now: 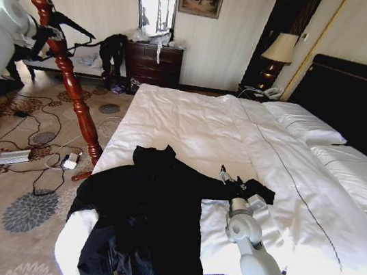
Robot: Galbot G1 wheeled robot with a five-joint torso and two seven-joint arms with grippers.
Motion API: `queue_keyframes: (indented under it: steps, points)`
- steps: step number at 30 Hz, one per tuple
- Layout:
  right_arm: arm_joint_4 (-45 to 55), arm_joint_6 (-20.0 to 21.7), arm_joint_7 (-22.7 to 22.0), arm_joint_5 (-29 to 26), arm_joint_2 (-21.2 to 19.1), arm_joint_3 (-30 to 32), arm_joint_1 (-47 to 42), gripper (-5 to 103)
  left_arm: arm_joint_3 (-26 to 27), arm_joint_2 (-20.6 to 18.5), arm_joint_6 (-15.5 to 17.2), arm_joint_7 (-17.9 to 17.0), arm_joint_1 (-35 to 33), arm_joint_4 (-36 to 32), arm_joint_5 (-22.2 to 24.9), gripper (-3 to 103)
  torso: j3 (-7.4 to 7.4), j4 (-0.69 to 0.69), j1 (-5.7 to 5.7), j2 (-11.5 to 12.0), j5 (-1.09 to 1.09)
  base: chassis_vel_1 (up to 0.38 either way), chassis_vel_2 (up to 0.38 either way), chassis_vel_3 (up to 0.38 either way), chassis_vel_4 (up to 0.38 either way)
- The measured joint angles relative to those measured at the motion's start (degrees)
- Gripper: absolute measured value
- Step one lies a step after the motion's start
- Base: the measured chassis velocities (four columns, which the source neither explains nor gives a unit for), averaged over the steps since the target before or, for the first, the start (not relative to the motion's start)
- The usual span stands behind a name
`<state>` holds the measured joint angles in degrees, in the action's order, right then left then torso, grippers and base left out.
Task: Pick up the clothes from the bed and hang them on the clothes hanger.
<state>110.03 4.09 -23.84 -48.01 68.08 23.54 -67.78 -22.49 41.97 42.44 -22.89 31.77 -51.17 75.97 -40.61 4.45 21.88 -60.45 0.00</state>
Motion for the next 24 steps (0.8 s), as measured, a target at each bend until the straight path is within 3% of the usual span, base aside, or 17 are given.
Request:
queue_keyframes:
  steps: [3,6,9,18,24]
  points:
    - [-0.04,0.22,-0.38,0.20,0.13,-0.04,-0.18,100,0.40,-0.07,-0.12,-0.16,-0.45,-0.93,1.24,41,0.00,0.03,0.00,0.00,0.00,0.000,0.000,0.000,0.000]
    - [-0.05,0.31,-0.56,0.27,0.18,0.02,-0.28,100,0.67,-0.23,-0.63,-0.07,-0.67,-1.62,1.74,36,0.00,0.02,0.00,0.00,0.00,0.000,0.000,0.000,0.000]
    - [-0.05,0.50,-1.04,0.39,0.21,0.22,-0.46,100,0.95,-0.80,-1.55,0.64,-1.03,-3.43,2.72,20,0.00,0.02,0.00,0.00,0.00,0.000,0.000,0.000,0.000]
    - [-0.48,0.61,-1.69,0.56,-0.14,0.63,-0.56,100,2.41,-2.14,-3.99,1.51,-1.58,-11.00,5.04,16,0.00,0.01,0.00,0.00,0.00,0.000,0.000,0.000,0.000]
    - [-0.95,0.62,-2.13,0.64,0.05,0.44,-0.49,100,3.21,-2.52,-4.70,-0.94,-1.16,-18.60,10.70,16,0.00,0.03,0.00,0.00,0.03,0.000,0.000,0.000,0.000]
